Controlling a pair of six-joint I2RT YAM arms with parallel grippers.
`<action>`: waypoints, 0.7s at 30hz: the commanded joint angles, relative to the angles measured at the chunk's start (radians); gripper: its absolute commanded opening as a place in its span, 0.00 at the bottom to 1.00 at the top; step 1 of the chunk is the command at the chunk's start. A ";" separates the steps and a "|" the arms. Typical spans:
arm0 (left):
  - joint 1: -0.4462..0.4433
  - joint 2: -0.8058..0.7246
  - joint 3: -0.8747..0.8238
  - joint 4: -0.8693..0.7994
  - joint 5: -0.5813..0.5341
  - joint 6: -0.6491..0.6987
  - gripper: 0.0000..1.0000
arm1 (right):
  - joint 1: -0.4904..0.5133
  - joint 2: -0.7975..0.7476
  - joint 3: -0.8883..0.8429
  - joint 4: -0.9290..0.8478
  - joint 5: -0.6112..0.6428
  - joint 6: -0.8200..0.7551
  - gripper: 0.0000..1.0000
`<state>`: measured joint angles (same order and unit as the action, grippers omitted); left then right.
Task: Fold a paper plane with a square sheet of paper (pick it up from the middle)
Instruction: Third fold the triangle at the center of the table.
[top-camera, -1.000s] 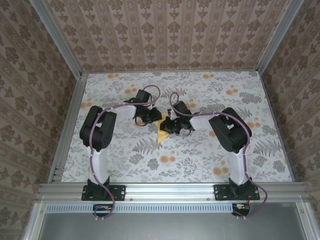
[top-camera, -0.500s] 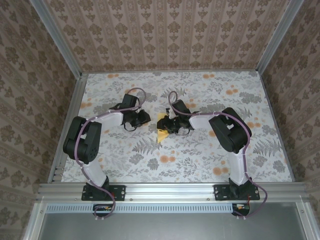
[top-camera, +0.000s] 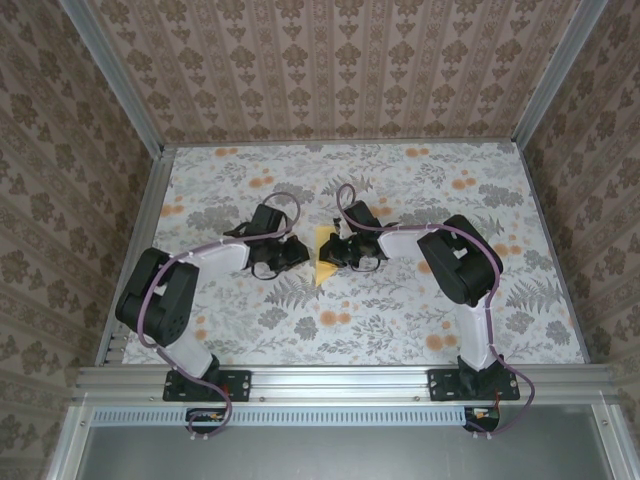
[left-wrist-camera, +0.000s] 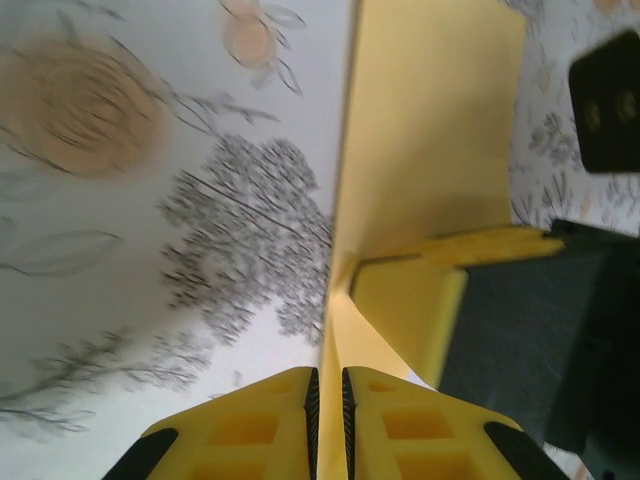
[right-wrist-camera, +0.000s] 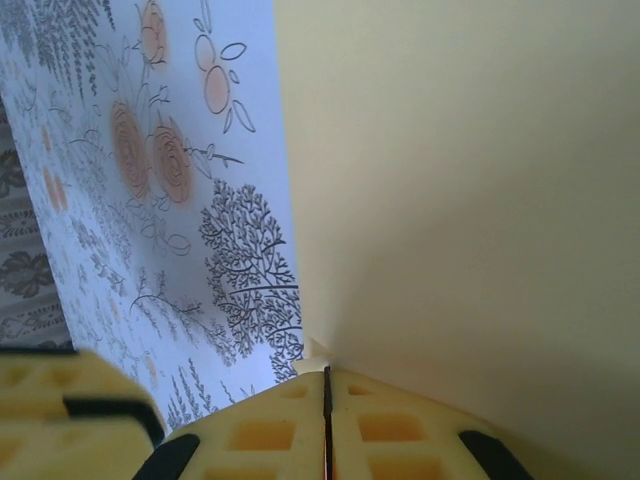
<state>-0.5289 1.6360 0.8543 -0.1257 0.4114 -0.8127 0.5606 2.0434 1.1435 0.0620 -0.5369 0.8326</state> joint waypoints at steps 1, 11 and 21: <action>-0.031 -0.013 -0.007 0.026 0.030 -0.033 0.15 | 0.002 0.024 -0.007 -0.060 0.035 -0.021 0.05; -0.067 0.058 0.009 0.028 0.070 -0.049 0.08 | 0.002 0.032 -0.002 -0.070 0.041 -0.016 0.03; -0.077 0.096 0.020 0.021 0.107 -0.045 0.09 | 0.002 0.041 0.007 -0.084 0.045 -0.010 0.03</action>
<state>-0.5964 1.7168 0.8536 -0.1001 0.4927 -0.8463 0.5606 2.0438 1.1446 0.0551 -0.5320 0.8322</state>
